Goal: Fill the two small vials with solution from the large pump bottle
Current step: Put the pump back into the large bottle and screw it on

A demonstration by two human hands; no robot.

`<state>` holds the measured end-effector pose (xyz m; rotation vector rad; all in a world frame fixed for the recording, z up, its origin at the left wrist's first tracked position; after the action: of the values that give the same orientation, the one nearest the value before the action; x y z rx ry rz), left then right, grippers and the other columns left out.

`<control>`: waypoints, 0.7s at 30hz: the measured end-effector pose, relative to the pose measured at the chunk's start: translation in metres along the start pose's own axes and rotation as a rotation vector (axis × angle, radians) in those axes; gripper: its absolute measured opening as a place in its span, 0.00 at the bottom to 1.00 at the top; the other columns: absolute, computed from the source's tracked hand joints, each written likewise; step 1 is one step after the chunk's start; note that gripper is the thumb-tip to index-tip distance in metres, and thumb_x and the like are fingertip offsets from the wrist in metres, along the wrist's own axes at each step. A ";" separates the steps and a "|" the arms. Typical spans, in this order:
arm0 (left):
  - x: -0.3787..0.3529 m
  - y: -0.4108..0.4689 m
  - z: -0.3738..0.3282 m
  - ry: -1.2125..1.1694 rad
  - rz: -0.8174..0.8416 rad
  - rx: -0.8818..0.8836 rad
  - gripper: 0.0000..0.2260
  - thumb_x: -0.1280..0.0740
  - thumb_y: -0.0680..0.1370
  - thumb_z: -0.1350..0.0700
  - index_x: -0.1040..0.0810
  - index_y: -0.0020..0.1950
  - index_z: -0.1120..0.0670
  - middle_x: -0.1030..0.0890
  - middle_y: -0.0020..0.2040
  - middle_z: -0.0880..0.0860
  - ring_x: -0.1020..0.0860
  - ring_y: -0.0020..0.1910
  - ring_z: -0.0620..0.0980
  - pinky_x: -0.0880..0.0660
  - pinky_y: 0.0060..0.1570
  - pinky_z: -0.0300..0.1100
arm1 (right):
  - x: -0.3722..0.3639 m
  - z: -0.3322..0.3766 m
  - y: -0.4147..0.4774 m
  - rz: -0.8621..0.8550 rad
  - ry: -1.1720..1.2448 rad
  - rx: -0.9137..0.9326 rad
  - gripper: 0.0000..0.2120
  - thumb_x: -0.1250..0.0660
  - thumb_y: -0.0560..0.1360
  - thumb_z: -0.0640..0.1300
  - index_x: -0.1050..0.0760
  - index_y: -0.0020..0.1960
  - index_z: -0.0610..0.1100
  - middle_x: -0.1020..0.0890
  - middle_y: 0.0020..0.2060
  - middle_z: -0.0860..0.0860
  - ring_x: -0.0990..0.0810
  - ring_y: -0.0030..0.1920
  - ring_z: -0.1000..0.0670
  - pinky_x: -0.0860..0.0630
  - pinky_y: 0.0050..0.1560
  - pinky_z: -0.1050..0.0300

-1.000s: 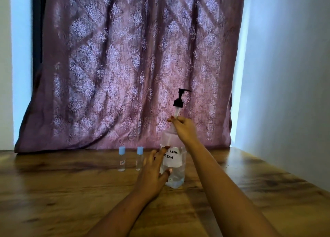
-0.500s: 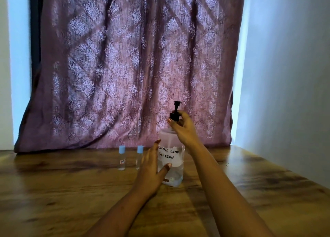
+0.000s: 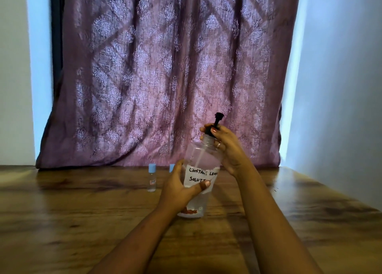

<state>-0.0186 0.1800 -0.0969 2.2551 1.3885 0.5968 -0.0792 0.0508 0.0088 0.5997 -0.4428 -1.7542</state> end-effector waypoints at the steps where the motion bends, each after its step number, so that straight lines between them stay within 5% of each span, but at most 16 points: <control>1: 0.002 0.000 -0.002 0.057 -0.031 -0.033 0.27 0.21 0.66 0.50 0.29 0.60 0.44 0.16 0.48 0.47 0.18 0.45 0.40 0.18 0.46 0.43 | 0.000 -0.001 0.000 -0.025 0.020 0.019 0.07 0.37 0.76 0.38 0.21 0.49 0.43 0.16 0.44 0.50 0.19 0.47 0.50 0.20 0.48 0.53; 4: 0.011 0.004 -0.004 0.247 -0.138 -0.110 0.36 0.22 0.62 0.40 0.32 0.66 0.46 0.19 0.52 0.48 0.20 0.45 0.40 0.21 0.44 0.41 | 0.003 -0.008 0.001 -0.090 0.031 0.070 0.06 0.35 0.74 0.36 0.21 0.48 0.43 0.15 0.40 0.52 0.18 0.45 0.54 0.19 0.48 0.50; 7: 0.018 0.010 0.003 0.390 -0.176 -0.167 0.40 0.28 0.60 0.32 0.32 0.67 0.46 0.20 0.57 0.48 0.20 0.52 0.49 0.20 0.47 0.51 | 0.007 -0.013 0.001 -0.186 0.006 0.088 0.05 0.33 0.73 0.36 0.22 0.47 0.43 0.17 0.39 0.53 0.18 0.44 0.54 0.22 0.52 0.48; 11: 0.020 0.009 0.005 0.515 -0.183 -0.205 0.41 0.28 0.61 0.32 0.33 0.69 0.47 0.22 0.59 0.49 0.22 0.54 0.49 0.21 0.51 0.52 | 0.015 -0.017 -0.002 -0.293 -0.029 0.091 0.05 0.30 0.71 0.38 0.22 0.46 0.44 0.18 0.41 0.52 0.20 0.45 0.53 0.24 0.54 0.49; 21: 0.022 0.009 0.003 0.498 -0.220 -0.195 0.43 0.30 0.60 0.31 0.32 0.70 0.50 0.21 0.60 0.50 0.23 0.55 0.51 0.22 0.50 0.53 | 0.008 -0.022 -0.006 -0.144 -0.087 0.017 0.09 0.36 0.75 0.40 0.20 0.50 0.50 0.15 0.45 0.57 0.20 0.53 0.56 0.26 0.55 0.54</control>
<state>-0.0014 0.1960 -0.0910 1.8373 1.6893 1.2150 -0.0725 0.0446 -0.0139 0.5809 -0.4859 -1.9207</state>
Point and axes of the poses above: each hand's wrist, its own y-axis towards the middle knuckle, its own x-axis out of the back of the hand, z = x × y, the point moved 2 cm from there along y, towards the middle knuckle
